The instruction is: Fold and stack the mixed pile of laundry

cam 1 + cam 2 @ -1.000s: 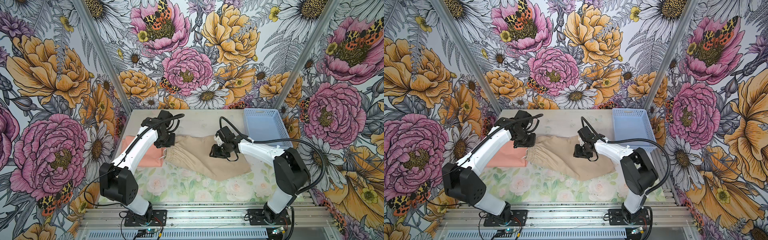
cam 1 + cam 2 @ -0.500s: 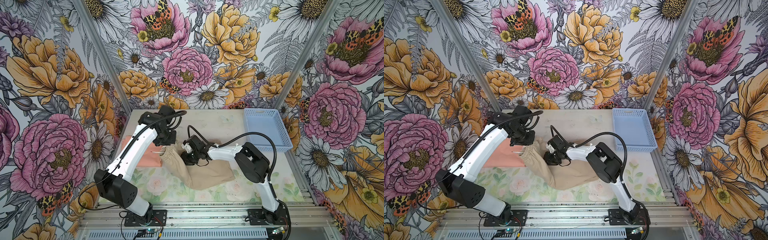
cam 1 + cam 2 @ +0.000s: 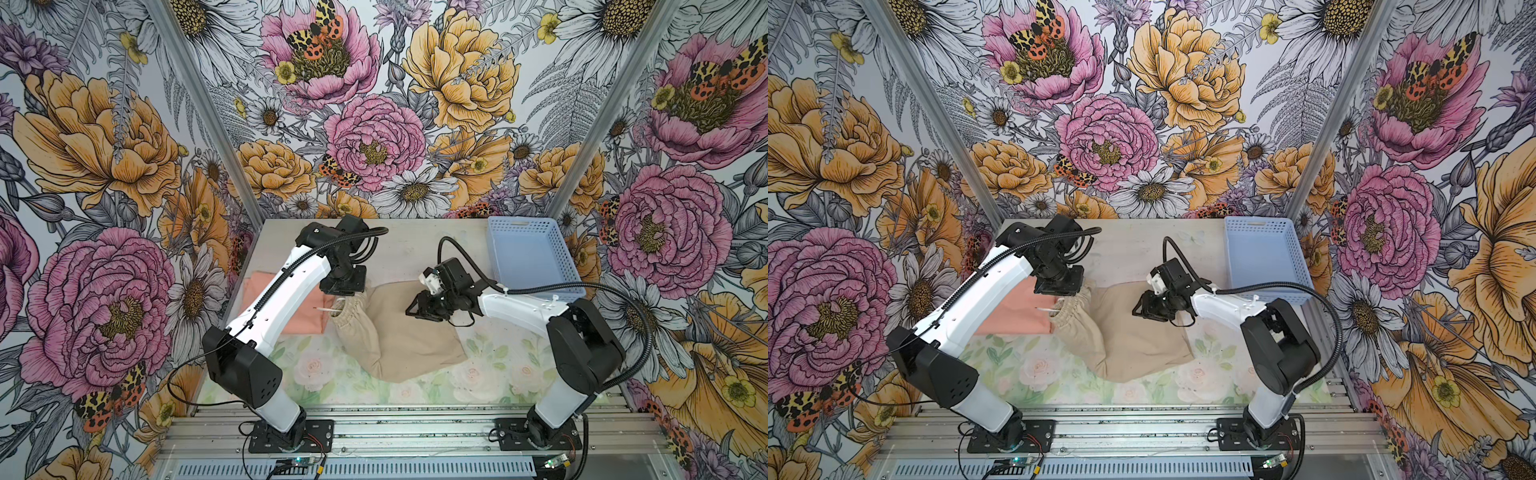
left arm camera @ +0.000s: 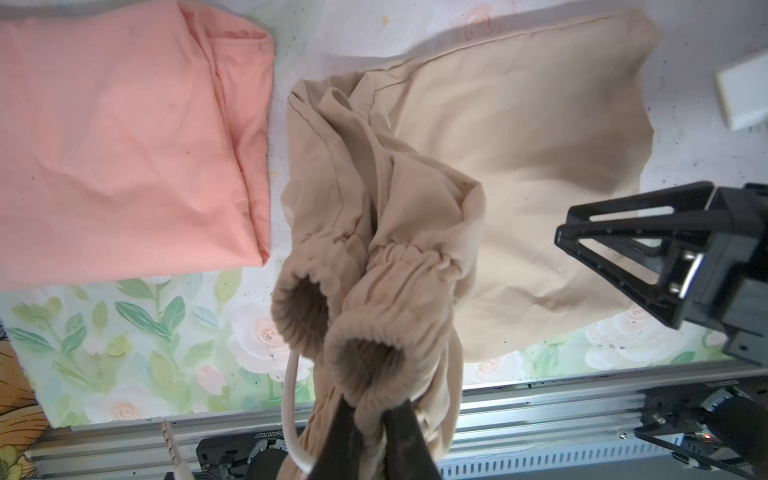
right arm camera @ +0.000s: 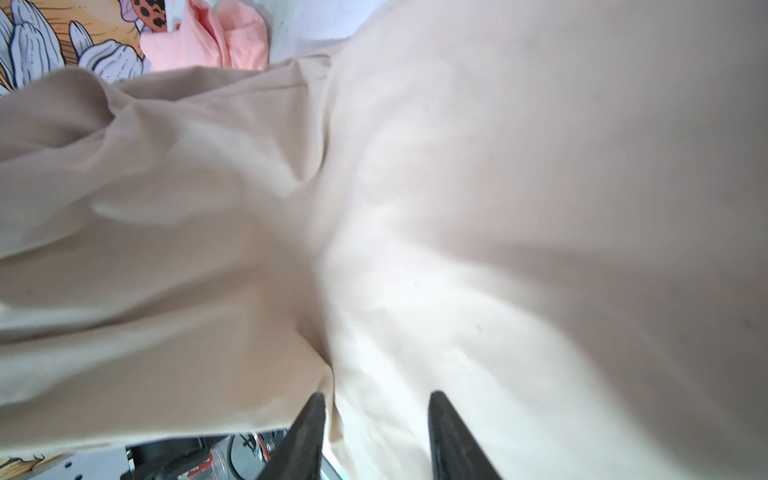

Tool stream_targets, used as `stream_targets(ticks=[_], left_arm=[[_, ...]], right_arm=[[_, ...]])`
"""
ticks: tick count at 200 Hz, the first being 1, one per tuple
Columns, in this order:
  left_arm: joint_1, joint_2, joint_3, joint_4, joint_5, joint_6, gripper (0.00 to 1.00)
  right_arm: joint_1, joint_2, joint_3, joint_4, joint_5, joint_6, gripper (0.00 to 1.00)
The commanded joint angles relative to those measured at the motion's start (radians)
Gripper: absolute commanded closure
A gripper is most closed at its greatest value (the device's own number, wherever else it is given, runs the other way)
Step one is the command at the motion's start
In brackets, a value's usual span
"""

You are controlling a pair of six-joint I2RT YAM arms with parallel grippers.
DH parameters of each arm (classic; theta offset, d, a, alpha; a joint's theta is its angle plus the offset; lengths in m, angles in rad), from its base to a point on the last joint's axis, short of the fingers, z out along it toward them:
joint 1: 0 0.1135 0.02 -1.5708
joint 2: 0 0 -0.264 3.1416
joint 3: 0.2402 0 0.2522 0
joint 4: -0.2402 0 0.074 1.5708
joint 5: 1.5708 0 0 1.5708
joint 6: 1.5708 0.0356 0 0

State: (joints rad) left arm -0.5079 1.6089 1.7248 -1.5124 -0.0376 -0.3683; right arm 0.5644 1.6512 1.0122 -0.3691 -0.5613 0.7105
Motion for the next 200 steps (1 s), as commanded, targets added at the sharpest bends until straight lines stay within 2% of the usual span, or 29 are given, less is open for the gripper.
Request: stream_targets(ticks=[1, 46, 128, 200], left_arm=[[-0.029, 0.006, 0.052, 0.000, 0.033, -0.065, 1.00], [-0.078, 0.052, 0.116, 0.001, 0.053, -0.126, 1.00], [-0.187, 0.169, 0.220, 0.017, 0.053, -0.245, 1.00], [-0.249, 0.278, 0.191, 0.149, 0.103, -0.322, 1.00]], right_arm=[[-0.027, -0.042, -0.094, -0.091, 0.042, -0.082, 0.57], [-0.070, -0.034, -0.179, -0.087, 0.102, -0.143, 0.57], [-0.082, 0.023, -0.238, -0.028, 0.093, -0.159, 0.57], [-0.083, 0.031, -0.260, 0.006, 0.089, -0.152, 0.57]])
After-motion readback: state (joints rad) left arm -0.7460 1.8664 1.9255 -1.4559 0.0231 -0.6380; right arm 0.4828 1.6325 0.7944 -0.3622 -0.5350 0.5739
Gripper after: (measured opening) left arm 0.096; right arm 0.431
